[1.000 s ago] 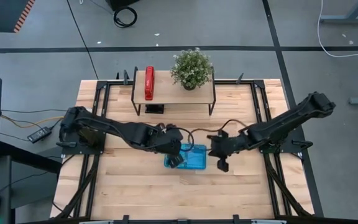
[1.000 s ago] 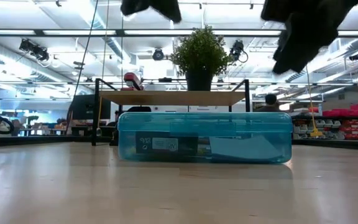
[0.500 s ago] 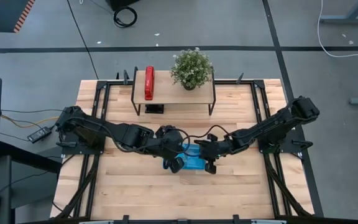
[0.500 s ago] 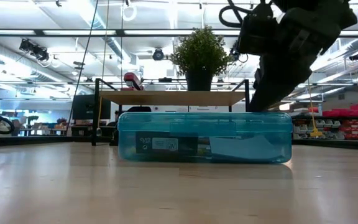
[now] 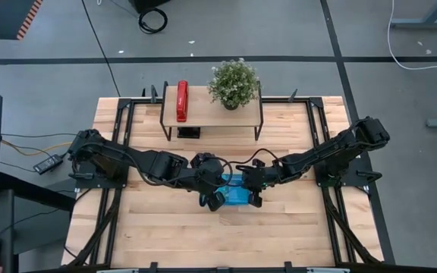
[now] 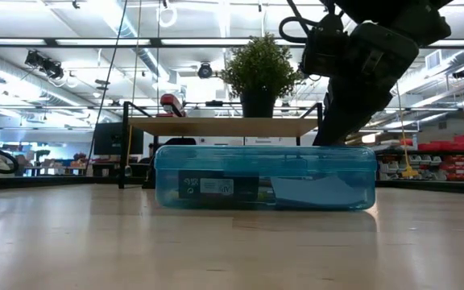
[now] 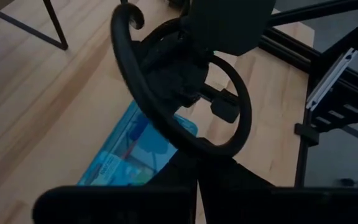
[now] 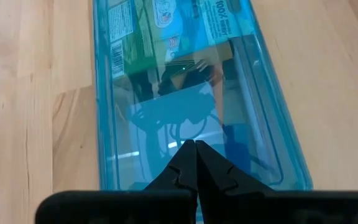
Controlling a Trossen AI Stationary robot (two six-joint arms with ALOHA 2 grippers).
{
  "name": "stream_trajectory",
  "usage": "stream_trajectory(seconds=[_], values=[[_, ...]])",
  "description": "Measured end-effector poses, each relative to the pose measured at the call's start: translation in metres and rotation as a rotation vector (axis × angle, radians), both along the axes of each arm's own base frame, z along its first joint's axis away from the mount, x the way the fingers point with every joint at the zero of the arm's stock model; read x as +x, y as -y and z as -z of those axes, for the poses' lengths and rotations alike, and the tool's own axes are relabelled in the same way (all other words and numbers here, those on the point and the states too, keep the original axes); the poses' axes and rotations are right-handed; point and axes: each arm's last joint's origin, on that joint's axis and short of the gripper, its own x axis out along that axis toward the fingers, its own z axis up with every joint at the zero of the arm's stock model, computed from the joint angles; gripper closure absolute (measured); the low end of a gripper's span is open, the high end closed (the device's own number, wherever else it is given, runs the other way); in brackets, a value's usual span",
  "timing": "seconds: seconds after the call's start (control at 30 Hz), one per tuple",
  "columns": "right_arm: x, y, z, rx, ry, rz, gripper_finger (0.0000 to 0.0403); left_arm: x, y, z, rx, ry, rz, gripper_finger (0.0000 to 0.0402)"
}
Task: Pack school essentials
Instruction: Close the blue supply box, then return to Home Position
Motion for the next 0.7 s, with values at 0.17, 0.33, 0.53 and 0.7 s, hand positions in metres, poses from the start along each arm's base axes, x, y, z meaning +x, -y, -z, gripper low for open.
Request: stream_trajectory(seconds=[0.17,0.33,0.53,0.7], values=[[0.000,-0.001,0.000,0.020,-0.002,-0.002,0.0397,0.000,0.000,0.000,0.004,-0.003,0.003,0.0395],[-0.003,-0.004,-0.010,0.125,0.015,-0.024,0.0397,-0.002,-0.001,0.002,0.032,-0.035,0.019,0.0395],[-0.021,0.002,-0.059,0.154,0.197,0.006,0.0397,-0.011,-0.004,-0.009,0.138,-0.006,0.086,0.0398],[-0.053,0.017,-0.084,0.099,0.309,0.109,0.0397,-0.026,-0.008,0.014,0.153,0.021,0.045,0.0399]])
